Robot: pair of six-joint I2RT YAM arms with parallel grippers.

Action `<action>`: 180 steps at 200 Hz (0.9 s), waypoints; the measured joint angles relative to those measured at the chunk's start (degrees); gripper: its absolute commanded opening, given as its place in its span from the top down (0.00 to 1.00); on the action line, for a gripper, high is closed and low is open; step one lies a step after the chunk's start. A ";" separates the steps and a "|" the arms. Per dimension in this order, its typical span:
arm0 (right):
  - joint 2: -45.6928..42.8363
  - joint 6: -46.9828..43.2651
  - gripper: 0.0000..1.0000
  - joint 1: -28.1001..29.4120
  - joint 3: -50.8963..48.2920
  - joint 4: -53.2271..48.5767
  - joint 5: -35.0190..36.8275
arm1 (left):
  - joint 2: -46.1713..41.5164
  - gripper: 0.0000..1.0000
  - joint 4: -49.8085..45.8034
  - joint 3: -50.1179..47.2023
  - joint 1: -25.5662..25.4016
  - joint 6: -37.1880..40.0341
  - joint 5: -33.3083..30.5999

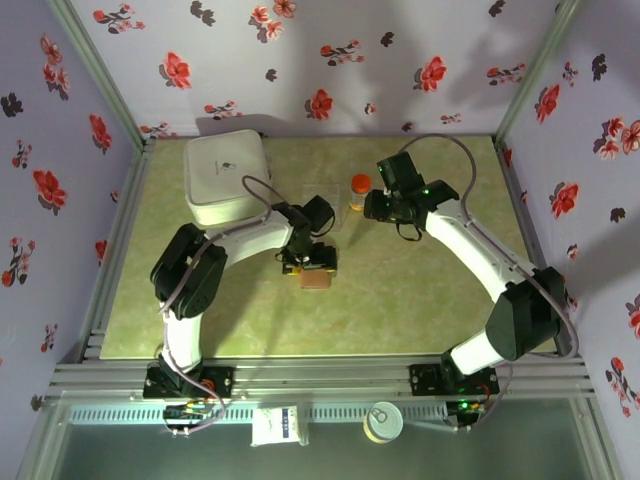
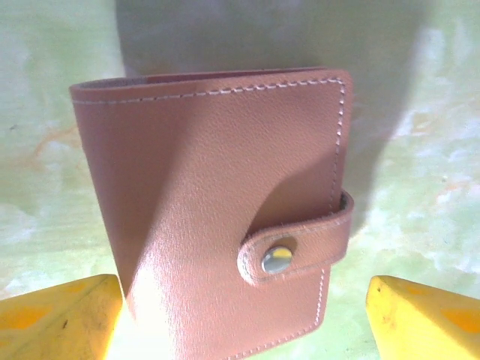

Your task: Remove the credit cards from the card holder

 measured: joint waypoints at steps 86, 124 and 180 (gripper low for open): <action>1.01 5.70 0.58 6.62 -2.64 1.11 -2.29 | -15.28 0.23 13.55 -16.33 7.74 -1.14 0.70; 5.84 8.33 0.62 11.43 -2.75 2.51 -3.19 | -18.53 0.26 19.61 -23.30 11.72 -2.67 3.45; 16.48 10.73 0.68 17.14 -0.55 3.02 -3.61 | -19.78 0.36 26.25 -29.59 15.80 -4.76 7.61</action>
